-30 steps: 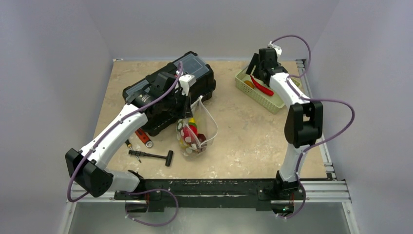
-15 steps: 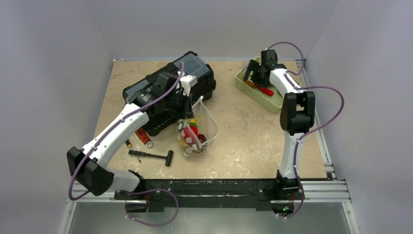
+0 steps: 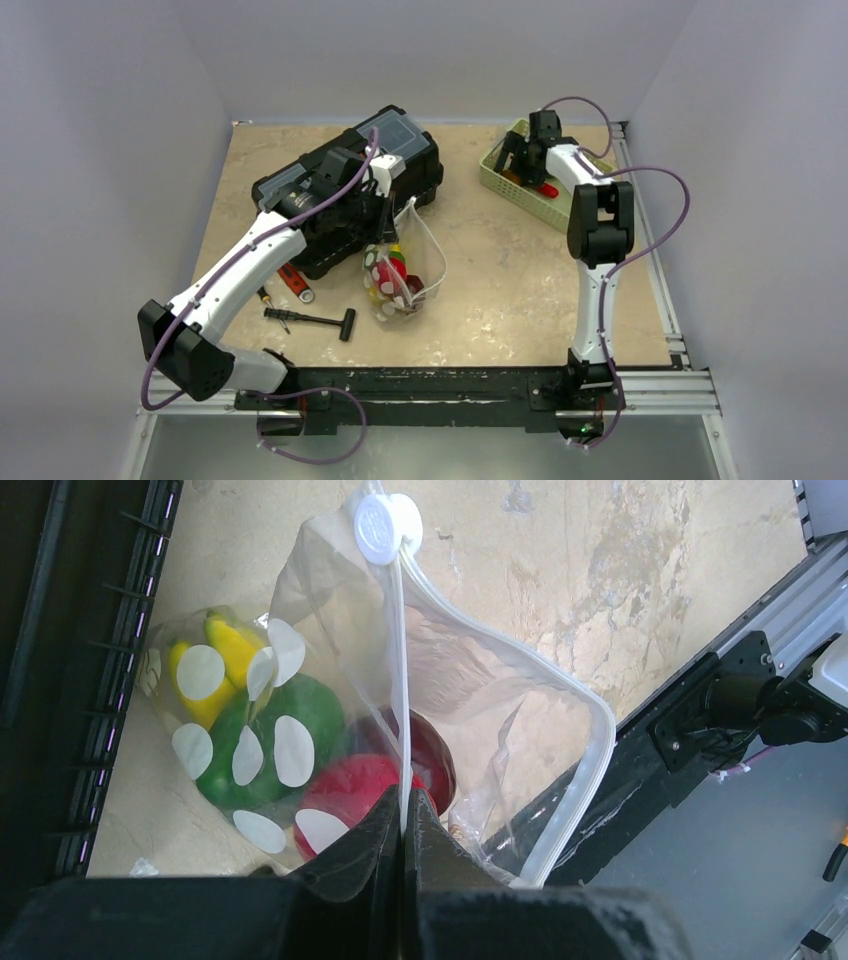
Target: Place the food in the zip-top bag and seal the zipper
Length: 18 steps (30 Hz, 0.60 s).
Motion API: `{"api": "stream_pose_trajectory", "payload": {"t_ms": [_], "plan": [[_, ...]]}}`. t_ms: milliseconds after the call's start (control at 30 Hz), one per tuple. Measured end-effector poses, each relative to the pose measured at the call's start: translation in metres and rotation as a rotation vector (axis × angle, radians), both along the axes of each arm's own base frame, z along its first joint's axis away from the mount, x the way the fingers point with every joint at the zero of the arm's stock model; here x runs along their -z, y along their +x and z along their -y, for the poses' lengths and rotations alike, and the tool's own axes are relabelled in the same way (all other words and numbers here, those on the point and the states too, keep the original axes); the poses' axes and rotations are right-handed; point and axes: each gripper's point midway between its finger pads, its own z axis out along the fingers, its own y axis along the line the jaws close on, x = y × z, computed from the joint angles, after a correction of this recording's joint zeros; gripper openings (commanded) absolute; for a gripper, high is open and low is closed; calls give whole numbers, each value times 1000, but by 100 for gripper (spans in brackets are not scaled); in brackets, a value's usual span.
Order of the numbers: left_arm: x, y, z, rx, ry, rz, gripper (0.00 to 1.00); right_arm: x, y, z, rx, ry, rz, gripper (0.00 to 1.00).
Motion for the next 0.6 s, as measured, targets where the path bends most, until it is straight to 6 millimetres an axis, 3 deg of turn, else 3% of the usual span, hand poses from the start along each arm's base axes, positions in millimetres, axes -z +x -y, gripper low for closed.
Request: {"api": "stream_pose_trajectory", "payload": {"t_ms": [200,333,433,600], "plan": [[1,0,1,3,-2,-5,0,4,-1,0,-2,3,-3,66],[1,0,1,3,-4,-6,0,4,-1,0,-5,5,1,45],[1,1,0,1,-5,-8,0,1,-1,-1,-7,7,5,22],[1,1,0,0,-4,-8,0,-24,-1,2,11,-6,47,10]]}}
